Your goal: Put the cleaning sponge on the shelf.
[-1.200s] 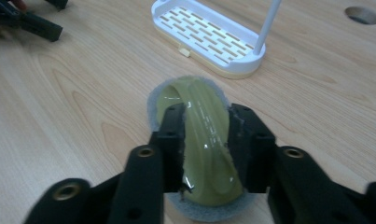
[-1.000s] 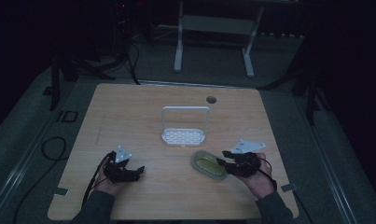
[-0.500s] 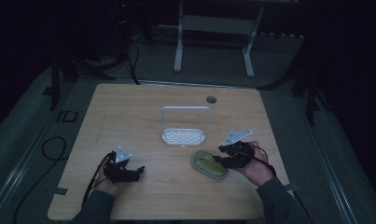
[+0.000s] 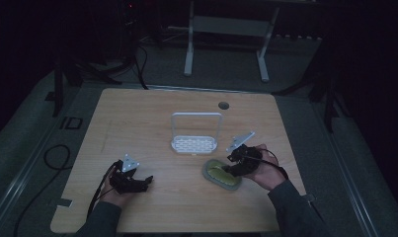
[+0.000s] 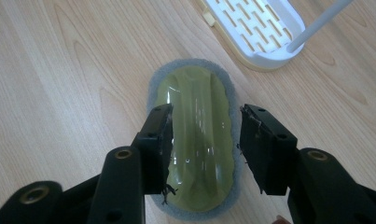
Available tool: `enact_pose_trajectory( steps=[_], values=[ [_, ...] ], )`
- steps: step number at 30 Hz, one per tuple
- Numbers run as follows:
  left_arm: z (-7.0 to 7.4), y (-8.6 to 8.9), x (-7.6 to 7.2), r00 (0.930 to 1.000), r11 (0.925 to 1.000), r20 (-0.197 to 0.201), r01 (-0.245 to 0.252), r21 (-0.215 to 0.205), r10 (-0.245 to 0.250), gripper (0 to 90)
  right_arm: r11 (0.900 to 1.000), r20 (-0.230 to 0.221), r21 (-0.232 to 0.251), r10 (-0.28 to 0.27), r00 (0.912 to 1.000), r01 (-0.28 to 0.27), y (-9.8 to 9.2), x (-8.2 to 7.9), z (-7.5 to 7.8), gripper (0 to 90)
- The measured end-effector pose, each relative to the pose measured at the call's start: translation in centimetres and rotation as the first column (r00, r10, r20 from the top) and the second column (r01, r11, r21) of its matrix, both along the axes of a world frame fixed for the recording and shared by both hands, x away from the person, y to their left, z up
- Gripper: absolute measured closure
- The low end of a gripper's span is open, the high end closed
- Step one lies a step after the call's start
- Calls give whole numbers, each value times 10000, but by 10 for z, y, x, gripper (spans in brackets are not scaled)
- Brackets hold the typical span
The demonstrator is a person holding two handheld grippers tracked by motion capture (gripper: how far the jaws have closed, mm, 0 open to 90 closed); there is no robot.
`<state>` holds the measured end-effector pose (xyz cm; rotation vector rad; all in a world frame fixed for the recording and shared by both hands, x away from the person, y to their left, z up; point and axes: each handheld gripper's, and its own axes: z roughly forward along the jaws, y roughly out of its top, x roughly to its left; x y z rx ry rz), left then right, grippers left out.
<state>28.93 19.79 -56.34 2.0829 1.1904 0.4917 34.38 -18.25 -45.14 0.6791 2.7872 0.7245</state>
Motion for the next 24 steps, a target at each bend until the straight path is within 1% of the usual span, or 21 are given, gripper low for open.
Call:
enact_pose_trajectory(
  steps=[7,16,24],
  values=[
    [0,0,0,10000,10000,-1,-2,-1,2,154,10000,-125,0,-10,9999,10,2,6,2,493],
    [0,0,0,10000,10000,-7,10,14,-10,154,9998,-299,-186,83,9995,-89,7,12,3,459],
    [0,0,0,10000,10000,-6,6,12,-6,154,9994,-357,-320,151,9993,-162,10,17,5,441]
  ],
)
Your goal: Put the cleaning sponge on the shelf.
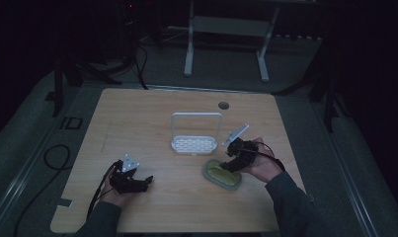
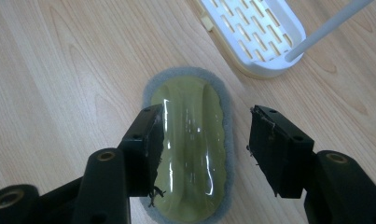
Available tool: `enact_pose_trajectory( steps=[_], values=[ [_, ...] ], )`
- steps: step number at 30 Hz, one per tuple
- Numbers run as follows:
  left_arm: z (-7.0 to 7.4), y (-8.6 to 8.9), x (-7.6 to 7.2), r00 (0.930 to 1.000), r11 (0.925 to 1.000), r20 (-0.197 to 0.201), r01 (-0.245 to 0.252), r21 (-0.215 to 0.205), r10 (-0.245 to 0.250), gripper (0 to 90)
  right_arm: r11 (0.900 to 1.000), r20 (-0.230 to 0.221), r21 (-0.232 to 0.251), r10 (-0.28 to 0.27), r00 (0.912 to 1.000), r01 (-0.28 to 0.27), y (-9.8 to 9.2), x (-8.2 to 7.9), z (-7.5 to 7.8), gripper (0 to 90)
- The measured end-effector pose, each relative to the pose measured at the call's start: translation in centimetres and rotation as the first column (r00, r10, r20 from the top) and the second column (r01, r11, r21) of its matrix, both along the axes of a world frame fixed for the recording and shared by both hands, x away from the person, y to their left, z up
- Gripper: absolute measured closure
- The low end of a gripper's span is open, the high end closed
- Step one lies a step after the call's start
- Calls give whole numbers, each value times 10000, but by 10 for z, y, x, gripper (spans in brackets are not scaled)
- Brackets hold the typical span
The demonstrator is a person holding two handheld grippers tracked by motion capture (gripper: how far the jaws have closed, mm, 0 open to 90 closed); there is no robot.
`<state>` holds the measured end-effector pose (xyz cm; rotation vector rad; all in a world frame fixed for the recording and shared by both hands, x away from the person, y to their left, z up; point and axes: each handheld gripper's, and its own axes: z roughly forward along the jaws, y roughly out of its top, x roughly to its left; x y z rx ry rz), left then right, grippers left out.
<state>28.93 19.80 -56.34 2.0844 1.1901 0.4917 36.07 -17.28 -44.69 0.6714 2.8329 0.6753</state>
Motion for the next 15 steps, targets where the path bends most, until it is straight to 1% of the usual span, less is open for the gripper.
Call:
enact_pose_trajectory(
  steps=[2,9,13,15],
  values=[
    [0,0,0,10000,10000,-1,0,-2,0,154,10000,-2,-42,3,10000,-3,0,1,1,440],
    [0,0,0,10000,10000,6,-10,-19,10,154,9994,-245,-324,134,9996,-142,5,2,2,449],
    [0,0,0,10000,10000,12,-13,-38,13,154,9992,-206,-348,194,9996,-202,6,4,2,462],
    [0,-1,0,10000,10000,16,-3,-35,3,154,9990,-270,-408,181,9995,-192,7,4,2,463]
  ],
)
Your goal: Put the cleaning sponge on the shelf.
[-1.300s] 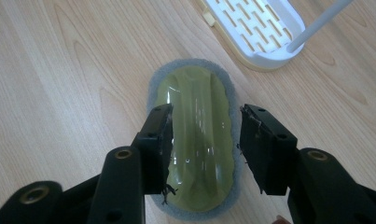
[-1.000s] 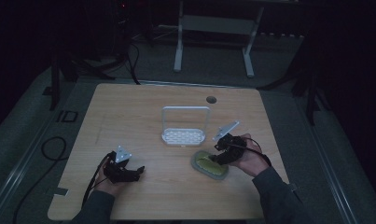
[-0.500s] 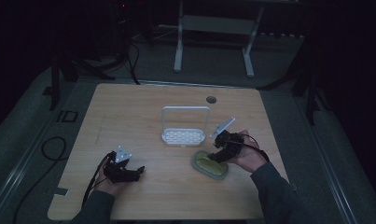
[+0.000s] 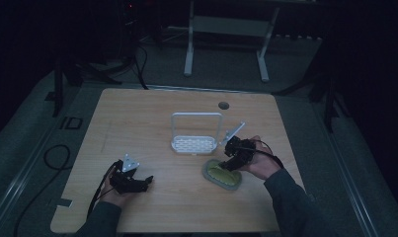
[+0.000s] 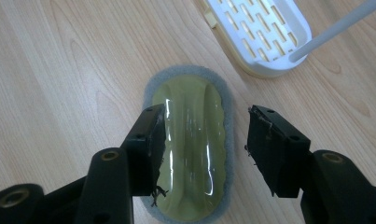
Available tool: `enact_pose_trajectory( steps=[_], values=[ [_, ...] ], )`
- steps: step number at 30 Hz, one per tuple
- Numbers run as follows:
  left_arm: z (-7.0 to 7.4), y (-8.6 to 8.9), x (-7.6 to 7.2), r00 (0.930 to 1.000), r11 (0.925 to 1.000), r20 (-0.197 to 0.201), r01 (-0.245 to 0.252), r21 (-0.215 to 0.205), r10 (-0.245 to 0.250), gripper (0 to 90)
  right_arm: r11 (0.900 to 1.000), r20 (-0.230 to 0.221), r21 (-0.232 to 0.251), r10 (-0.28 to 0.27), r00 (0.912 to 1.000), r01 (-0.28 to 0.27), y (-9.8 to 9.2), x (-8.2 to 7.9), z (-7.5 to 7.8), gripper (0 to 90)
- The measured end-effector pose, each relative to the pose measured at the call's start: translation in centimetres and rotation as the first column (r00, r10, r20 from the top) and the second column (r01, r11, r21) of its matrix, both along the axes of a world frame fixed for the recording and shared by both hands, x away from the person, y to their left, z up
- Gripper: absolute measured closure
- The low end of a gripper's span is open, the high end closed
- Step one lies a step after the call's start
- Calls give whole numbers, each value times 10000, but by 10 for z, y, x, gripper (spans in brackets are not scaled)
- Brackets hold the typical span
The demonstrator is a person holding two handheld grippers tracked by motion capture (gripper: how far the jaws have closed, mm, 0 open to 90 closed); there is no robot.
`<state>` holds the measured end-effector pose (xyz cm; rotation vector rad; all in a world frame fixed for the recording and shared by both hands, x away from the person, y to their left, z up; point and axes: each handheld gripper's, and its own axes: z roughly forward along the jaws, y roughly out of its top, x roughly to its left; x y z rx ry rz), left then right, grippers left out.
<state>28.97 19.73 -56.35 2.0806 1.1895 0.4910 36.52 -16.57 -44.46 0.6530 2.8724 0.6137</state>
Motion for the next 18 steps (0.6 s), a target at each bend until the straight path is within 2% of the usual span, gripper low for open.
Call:
enact_pose_trajectory(
  steps=[7,18],
  values=[
    [0,0,0,10000,10000,-9,15,19,-15,155,9998,-69,-191,68,10000,-69,4,4,0,460],
    [0,0,0,10000,10000,-7,14,21,-14,154,9977,-489,-634,193,9986,-224,11,10,-3,469]
  ],
)
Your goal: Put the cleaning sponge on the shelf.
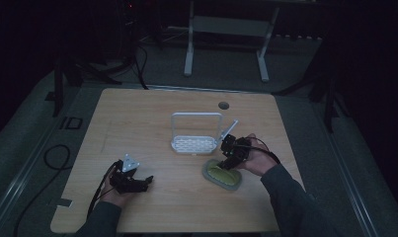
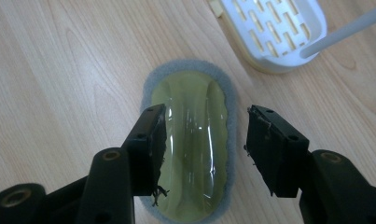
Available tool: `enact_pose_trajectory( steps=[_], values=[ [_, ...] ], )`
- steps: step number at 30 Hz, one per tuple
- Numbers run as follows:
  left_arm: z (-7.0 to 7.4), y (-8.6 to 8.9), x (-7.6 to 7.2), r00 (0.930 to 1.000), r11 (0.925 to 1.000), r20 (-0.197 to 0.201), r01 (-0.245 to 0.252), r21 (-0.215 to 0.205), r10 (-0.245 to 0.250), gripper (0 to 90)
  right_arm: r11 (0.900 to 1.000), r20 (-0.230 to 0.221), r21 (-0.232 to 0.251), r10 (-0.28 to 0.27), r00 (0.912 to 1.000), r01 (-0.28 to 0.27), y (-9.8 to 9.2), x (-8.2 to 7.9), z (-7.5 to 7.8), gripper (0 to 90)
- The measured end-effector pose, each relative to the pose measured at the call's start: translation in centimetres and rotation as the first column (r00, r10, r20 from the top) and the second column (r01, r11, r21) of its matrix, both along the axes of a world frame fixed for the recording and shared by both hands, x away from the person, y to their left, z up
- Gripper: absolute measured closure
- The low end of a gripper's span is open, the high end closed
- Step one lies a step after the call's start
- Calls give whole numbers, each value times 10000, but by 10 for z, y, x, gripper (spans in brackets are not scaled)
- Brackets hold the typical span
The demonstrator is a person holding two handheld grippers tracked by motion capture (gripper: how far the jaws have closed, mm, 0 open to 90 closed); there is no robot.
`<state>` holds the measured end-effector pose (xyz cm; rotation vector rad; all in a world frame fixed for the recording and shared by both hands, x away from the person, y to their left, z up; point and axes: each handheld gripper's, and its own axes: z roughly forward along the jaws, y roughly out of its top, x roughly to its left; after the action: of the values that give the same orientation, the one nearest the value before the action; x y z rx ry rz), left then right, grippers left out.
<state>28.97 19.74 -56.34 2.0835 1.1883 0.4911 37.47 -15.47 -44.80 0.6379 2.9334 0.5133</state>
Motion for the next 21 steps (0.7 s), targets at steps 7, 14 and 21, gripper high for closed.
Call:
enact_pose_trajectory(
  steps=[7,14,21],
  values=[
    [0,0,0,10000,10000,0,-2,-3,2,154,9994,-234,-345,-20,9997,12,5,1,-3,469],
    [0,0,0,10000,10000,2,-10,-6,10,154,9980,-476,-629,-104,9988,74,6,3,-7,473],
    [0,0,0,10000,10000,-9,-12,-7,12,154,9967,-754,-803,-195,9970,135,7,4,-12,472]
  ],
)
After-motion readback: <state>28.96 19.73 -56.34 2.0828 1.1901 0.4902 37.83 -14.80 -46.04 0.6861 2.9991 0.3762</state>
